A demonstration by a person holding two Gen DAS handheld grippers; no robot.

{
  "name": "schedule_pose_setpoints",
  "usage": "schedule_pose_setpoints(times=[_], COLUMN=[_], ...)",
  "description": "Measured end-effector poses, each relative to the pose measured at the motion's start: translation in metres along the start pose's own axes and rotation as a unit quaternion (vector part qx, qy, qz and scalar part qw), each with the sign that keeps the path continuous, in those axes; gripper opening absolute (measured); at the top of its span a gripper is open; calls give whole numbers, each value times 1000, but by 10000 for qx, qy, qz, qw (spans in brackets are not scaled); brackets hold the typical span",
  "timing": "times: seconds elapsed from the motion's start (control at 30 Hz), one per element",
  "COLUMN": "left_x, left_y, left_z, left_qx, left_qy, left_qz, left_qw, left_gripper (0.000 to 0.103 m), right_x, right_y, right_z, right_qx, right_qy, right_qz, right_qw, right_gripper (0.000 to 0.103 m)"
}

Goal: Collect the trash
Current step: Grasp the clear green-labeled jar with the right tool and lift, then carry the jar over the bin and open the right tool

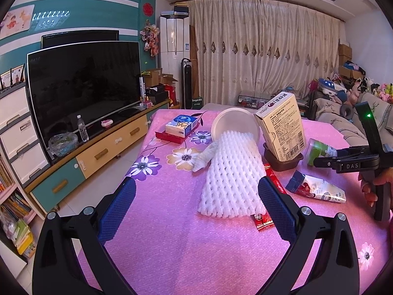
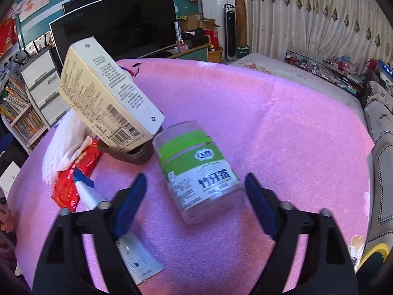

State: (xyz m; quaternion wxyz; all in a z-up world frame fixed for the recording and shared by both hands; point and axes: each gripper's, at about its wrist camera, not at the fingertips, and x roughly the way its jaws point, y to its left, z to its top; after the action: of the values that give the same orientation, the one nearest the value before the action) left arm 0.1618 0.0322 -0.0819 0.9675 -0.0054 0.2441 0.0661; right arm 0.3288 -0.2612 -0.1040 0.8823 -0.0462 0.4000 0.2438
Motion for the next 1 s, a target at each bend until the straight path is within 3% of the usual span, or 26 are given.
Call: schedule_pose_setpoints(times=[0.2, 0.33, 0.67, 1.0], left_x=[-2, -2, -18, -23], left_y=[1, 1, 0, -1], left_z=[0, -1, -4, -3], left_qx=[-11, -27, -36, -8], left_qy=[-50, -42, -408, -466], left_qz=[63, 63, 175, 175], left_qw=[10000, 10000, 9990, 9988], left_gripper=[98, 98, 98, 98], right_x=[-5, -8, -55, -132], right_y=[11, 4, 3, -15], right_z=[-7, -5, -11, -56], right_qx=[-94, 169, 672, 1352], right_qy=[10, -68, -371, -863], right_qz=[132, 301, -161, -766], right_qw=[9999, 9994, 9969, 9841], right_gripper=[55, 54, 51, 50])
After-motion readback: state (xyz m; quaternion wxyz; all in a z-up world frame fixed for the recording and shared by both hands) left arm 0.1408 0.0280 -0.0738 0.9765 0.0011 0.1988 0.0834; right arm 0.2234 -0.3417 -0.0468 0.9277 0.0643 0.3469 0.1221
